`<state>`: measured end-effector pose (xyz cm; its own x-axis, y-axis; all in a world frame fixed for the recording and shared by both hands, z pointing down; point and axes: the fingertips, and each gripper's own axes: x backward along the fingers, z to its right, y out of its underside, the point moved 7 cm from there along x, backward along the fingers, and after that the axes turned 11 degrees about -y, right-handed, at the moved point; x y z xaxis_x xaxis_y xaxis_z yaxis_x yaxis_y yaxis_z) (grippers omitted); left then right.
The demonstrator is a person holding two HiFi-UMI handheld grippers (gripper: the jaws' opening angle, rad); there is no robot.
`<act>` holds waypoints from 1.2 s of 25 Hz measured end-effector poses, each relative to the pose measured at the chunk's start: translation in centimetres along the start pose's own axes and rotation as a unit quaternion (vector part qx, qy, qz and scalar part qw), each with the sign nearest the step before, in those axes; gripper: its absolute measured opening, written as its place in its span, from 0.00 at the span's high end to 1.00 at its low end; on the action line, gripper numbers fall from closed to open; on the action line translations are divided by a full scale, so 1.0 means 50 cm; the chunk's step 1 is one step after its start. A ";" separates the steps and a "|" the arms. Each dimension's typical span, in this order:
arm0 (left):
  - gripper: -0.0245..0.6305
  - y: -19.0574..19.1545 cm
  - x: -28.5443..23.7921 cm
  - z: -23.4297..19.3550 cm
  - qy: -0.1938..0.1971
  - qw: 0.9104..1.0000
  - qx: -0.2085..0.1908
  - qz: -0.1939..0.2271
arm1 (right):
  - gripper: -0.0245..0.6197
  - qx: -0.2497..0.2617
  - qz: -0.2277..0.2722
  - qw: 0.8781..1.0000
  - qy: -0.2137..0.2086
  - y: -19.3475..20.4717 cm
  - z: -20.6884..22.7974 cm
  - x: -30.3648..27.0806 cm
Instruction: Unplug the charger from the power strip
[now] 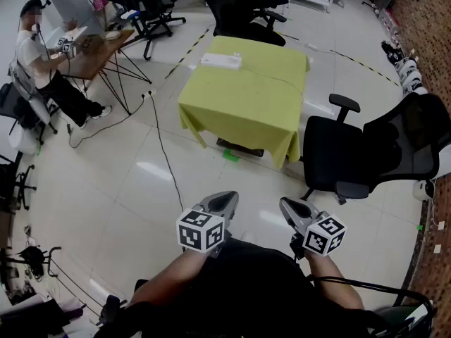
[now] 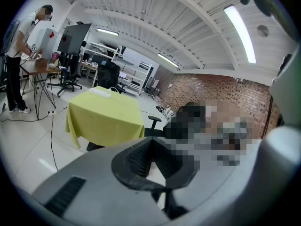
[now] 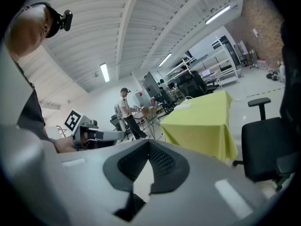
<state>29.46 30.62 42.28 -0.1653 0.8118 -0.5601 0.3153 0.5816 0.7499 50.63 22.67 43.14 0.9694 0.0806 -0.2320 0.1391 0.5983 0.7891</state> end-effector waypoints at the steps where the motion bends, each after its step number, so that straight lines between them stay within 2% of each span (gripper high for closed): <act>1: 0.95 0.002 -0.009 -0.007 0.003 1.000 -0.001 -0.006 | 0.96 0.000 0.000 1.000 0.001 0.000 0.007 -0.009; 7: 0.95 -0.017 -0.065 -0.047 0.023 0.999 -0.016 -0.034 | 0.96 -0.014 0.013 1.000 0.018 -0.010 0.050 -0.057; 14: 0.95 -0.113 -0.093 -0.131 0.049 0.997 -0.038 -0.041 | 0.96 -0.033 0.032 0.998 0.052 -0.053 0.062 -0.137; 18: 0.95 -0.193 -0.097 -0.223 0.052 0.998 -0.041 -0.025 | 0.96 -0.019 0.038 0.997 0.061 -0.119 0.058 -0.229; 23: 0.95 -0.280 -0.077 -0.356 0.048 0.998 -0.031 0.001 | 0.96 0.016 0.035 0.998 0.048 -0.209 0.030 -0.384; 27: 0.95 -0.316 -0.046 -0.469 0.030 0.999 -0.011 0.020 | 0.96 0.039 0.023 0.999 0.026 -0.252 -0.003 -0.509; 30: 0.95 -0.317 -0.018 -0.559 0.002 0.999 0.016 0.031 | 0.96 0.044 -0.012 0.999 -0.001 -0.248 -0.027 -0.603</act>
<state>-1.51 22.13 40.75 -0.1491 0.8463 -0.5114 0.3556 0.5285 0.7709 19.42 13.89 39.59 0.9659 0.0664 -0.2504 0.1789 0.5281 0.8301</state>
